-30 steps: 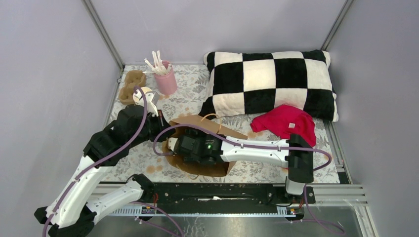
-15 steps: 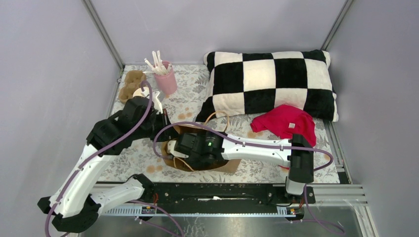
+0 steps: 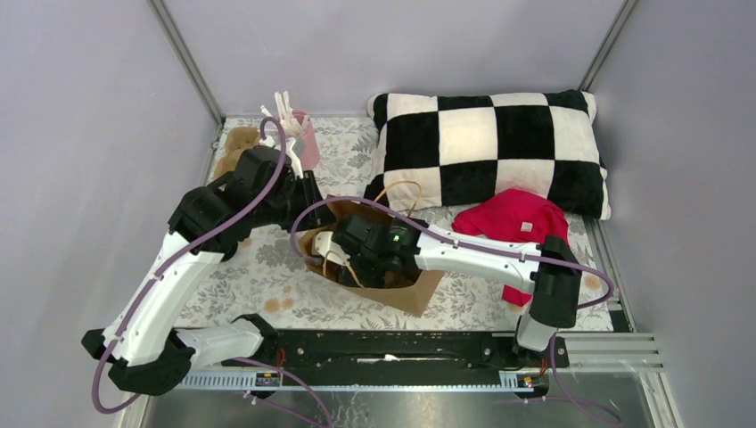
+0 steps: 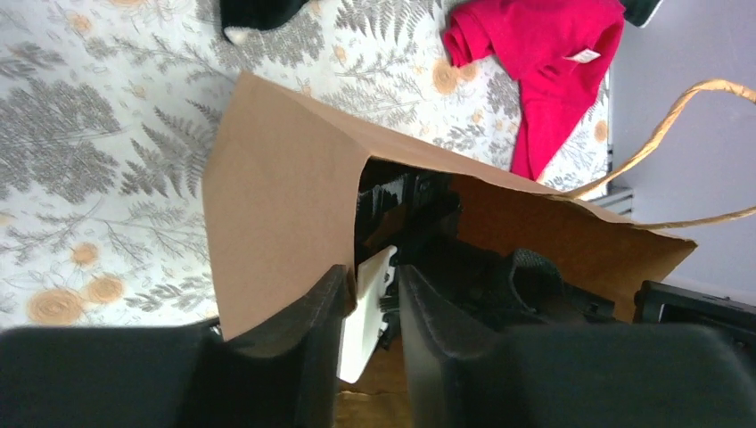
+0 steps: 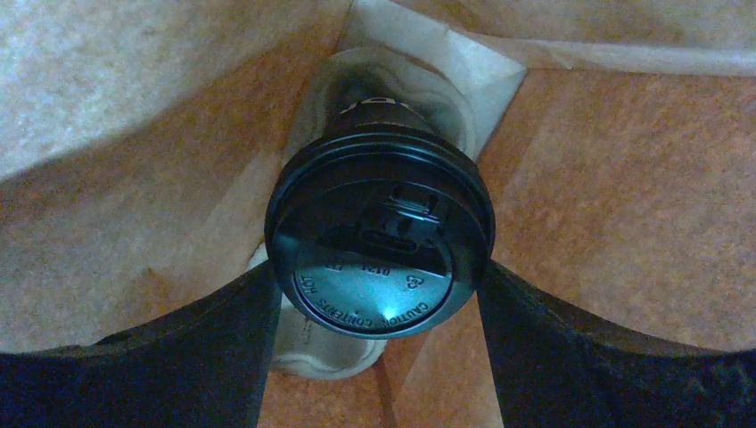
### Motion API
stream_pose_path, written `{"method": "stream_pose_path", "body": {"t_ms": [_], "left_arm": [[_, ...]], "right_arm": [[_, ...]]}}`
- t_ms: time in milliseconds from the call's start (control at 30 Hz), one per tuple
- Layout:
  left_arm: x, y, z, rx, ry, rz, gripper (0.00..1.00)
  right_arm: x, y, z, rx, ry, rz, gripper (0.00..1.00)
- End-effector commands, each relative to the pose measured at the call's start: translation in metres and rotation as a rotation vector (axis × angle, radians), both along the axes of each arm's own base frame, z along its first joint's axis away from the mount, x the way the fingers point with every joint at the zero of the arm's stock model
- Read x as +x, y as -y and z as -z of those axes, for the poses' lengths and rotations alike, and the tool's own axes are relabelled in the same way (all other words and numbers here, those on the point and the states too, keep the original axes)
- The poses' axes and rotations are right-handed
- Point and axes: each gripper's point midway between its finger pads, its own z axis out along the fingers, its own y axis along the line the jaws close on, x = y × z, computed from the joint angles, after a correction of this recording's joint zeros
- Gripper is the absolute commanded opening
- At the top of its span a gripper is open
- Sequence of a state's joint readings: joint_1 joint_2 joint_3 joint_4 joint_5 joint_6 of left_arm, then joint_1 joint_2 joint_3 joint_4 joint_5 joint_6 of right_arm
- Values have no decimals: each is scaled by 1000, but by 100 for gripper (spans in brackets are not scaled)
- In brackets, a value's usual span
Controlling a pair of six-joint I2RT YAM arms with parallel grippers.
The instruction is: Pack the takeout coffee
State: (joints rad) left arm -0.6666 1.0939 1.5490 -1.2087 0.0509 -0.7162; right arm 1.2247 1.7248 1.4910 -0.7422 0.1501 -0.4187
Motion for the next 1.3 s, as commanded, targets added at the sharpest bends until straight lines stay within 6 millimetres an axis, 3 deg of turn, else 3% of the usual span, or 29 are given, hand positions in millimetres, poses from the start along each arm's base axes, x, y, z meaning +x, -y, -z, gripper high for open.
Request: {"method": "stream_pose_path", "body": {"t_ms": [0,167,533,1033,1267], "left_arm": [[21,-5,-33,-22,118,-91,40],[30,-43,-42,73,186,-256,65],[11,-108,-59,118,253,-502,68],[-2,-123,-62,108,266,-537,68],[-7,-128,-61,105,267,-546,68]], "right_arm": [[-13,8,30,-27,-141,-8,69],[-12,10,42,-29,-209,16,70],[-10,17,66,-58,-307,109,71],[-20,23,105,-126,-398,167,72],[-17,21,113,-145,-415,193,73]]}}
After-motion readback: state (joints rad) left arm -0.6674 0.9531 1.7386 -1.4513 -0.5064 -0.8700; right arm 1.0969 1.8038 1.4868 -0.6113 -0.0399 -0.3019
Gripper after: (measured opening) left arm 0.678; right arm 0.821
